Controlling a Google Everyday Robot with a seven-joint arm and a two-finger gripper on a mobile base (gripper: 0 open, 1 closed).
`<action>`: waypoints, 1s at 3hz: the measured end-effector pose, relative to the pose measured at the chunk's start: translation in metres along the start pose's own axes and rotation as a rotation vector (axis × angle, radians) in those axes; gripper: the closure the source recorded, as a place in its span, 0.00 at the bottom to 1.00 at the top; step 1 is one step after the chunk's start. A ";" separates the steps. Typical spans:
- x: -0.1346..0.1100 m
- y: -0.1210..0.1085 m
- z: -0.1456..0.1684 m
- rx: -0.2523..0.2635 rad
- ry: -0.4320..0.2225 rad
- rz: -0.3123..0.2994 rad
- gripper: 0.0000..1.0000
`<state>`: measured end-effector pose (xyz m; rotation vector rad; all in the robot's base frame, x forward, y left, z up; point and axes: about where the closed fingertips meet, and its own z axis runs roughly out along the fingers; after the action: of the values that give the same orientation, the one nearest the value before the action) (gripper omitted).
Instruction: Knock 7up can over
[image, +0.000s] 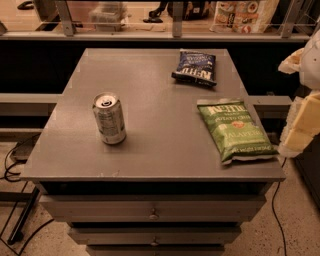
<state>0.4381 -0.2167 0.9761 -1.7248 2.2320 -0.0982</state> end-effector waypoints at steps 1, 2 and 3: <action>0.000 0.000 0.000 0.000 0.000 0.000 0.00; -0.019 0.003 0.007 -0.030 -0.096 -0.032 0.00; -0.071 0.019 0.022 -0.101 -0.272 -0.125 0.00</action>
Offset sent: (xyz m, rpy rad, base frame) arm 0.0080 0.0674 -0.0138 0.3135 0.0166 0.2180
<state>0.4426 -0.1405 0.9651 -1.8072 1.9633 0.2123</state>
